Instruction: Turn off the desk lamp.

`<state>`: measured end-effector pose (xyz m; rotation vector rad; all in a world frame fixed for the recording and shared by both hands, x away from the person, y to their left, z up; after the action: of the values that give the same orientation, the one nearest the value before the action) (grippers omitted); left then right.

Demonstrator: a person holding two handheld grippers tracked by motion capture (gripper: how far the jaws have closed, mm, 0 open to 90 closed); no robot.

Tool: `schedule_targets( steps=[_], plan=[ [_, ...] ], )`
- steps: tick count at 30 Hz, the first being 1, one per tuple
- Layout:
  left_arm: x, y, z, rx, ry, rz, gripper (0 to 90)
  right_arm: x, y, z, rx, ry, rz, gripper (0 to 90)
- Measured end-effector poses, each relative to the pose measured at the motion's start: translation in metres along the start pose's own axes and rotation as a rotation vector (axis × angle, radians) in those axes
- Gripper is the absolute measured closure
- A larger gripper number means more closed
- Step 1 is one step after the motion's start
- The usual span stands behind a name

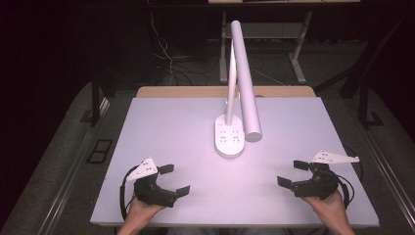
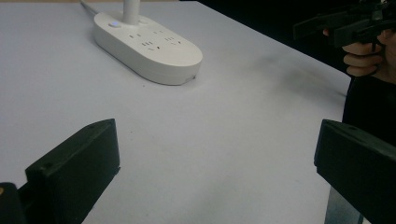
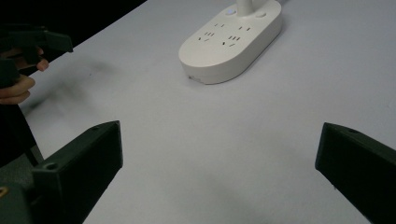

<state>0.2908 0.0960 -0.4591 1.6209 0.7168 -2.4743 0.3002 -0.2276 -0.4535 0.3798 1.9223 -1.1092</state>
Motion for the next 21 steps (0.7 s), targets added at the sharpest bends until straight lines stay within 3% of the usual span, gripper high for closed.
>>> schedule_targets(
  steps=[10,21],
  plan=[
    [0.0,0.0,0.001,0.001,0.003,-0.002,0.0,-0.01,0.003,-0.007,-0.016,-0.045,-0.02,0.7],
    [0.0,0.001,0.001,0.002,0.007,-0.004,0.0,-0.026,0.005,-0.009,-0.028,-0.049,-0.028,0.7]
  ],
)
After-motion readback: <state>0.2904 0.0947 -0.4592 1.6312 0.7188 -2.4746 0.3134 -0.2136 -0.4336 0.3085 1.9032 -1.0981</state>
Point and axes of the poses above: each handheld gripper's, and its own axes: y roughly forward along the jaws, x roughly out of its underside, z roughly to its right, the point moved 10 cm from there along y, roughly forward along the jaws, and after that the axes turned 9 degrees about x, right-handed, at the moved point
